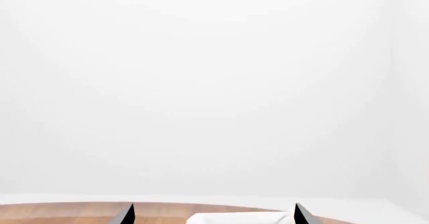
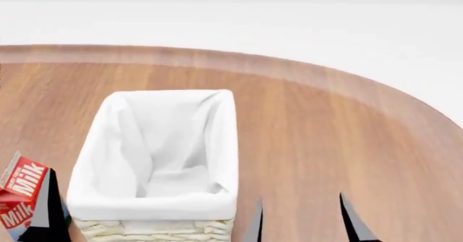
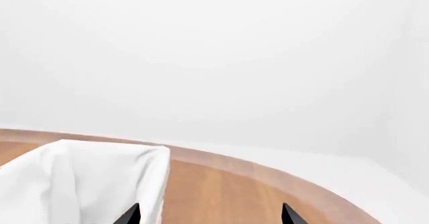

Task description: Pick up the tomato sauce, and put it in the basket.

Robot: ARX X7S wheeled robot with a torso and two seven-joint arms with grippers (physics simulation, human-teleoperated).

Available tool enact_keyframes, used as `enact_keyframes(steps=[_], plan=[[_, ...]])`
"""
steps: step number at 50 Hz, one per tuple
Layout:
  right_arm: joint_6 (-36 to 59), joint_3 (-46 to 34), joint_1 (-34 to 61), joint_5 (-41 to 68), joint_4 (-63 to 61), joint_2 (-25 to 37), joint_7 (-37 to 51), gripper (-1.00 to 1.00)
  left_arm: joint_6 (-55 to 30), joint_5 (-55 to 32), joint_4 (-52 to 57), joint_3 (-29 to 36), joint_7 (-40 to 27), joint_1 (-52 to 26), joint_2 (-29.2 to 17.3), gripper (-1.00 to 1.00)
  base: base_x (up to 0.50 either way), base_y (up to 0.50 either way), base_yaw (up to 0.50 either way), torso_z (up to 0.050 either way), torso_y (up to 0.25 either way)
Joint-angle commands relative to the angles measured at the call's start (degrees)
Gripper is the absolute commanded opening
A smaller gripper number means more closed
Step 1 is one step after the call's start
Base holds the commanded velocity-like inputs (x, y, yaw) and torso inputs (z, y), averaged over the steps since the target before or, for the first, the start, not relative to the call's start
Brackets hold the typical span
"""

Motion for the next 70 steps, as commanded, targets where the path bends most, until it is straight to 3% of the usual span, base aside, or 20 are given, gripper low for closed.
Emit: enact_keyframes(steps=[1, 9, 37, 70], plan=[[1.07, -0.42, 1.31, -2.49, 0.39, 0.11, 2.82, 1.0, 0.35, -0.03, -0.22, 0.41, -0.42, 0.14, -0.38, 1.0, 0.0, 0.0, 0.0, 0.0, 0.0], [-5.51, 0.37, -0.68, -2.76, -0.98, 0.63, 3.48, 1.0, -0.14, -0.32, 0.05, 0.61, -0.84, -0.19, -0.66, 1.0, 0.0, 0.0, 0.0, 0.0, 0.0], [-5.12, -0.61, -0.2, -1.45, -0.53, 1.25, 3.61, 1.0, 1.91, -1.53, -1.08, 0.79, -1.28, 0.33, -1.17, 1.0, 0.0, 0.0, 0.36, 0.0, 0.0], [-4.46, -1.46, 0.36, -0.38, -0.89, 2.36, 3.89, 1.0, 0.46, -5.61, -0.27, 0.04, -2.17, -0.22, -2.29, 1.0, 0.0, 0.0, 0.0, 0.047, 0.0]])
